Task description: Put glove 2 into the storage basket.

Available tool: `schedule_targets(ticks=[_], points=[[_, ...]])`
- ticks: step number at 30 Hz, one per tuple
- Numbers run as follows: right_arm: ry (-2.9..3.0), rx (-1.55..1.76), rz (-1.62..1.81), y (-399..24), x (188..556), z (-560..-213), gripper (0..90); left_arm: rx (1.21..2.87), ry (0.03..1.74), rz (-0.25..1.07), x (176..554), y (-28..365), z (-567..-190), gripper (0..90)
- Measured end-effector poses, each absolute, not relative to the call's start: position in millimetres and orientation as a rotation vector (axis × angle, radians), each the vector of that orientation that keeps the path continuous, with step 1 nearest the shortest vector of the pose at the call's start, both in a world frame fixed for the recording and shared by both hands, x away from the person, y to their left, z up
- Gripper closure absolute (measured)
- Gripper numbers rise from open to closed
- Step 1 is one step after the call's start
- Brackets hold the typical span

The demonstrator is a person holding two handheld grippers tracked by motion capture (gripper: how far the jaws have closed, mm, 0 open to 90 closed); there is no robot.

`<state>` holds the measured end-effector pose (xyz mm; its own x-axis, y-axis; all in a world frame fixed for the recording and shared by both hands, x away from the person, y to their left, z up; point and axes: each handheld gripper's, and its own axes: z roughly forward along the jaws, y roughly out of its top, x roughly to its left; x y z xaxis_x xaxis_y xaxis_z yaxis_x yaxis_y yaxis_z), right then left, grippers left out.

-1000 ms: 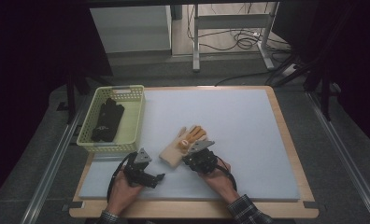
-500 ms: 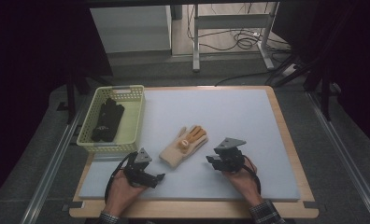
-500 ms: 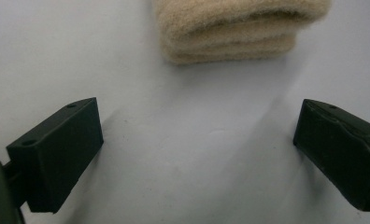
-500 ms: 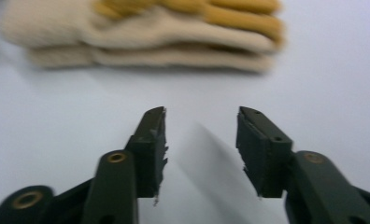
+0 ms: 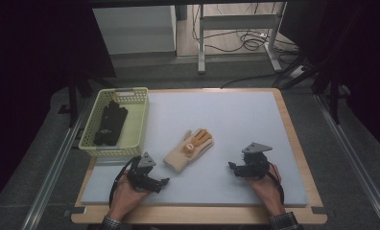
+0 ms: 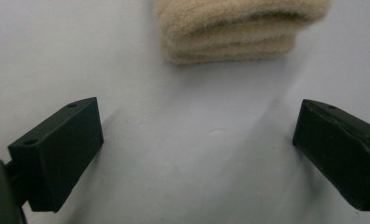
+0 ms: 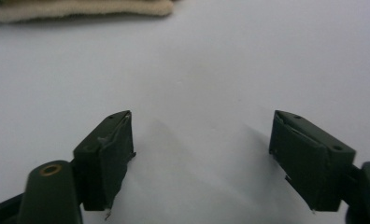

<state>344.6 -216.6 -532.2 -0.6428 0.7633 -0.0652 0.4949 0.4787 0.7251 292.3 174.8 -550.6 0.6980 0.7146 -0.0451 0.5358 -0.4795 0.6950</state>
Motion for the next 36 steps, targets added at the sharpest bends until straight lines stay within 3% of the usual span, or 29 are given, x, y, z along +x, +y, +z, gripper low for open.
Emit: schedule_targets(ticks=[17, 36], points=[[2.334, 1.07, 0.963, -217.0, 344.6, -533.3, 16.4, 2.222, 0.884, 0.239, 308.5, 138.8, -521.8, 0.0], [2.329, 1.062, 0.961, -216.6, 343.9, -533.4, 16.5, 2.336, 0.939, 0.282, 365.3, 87.8, -522.9, 0.0]])
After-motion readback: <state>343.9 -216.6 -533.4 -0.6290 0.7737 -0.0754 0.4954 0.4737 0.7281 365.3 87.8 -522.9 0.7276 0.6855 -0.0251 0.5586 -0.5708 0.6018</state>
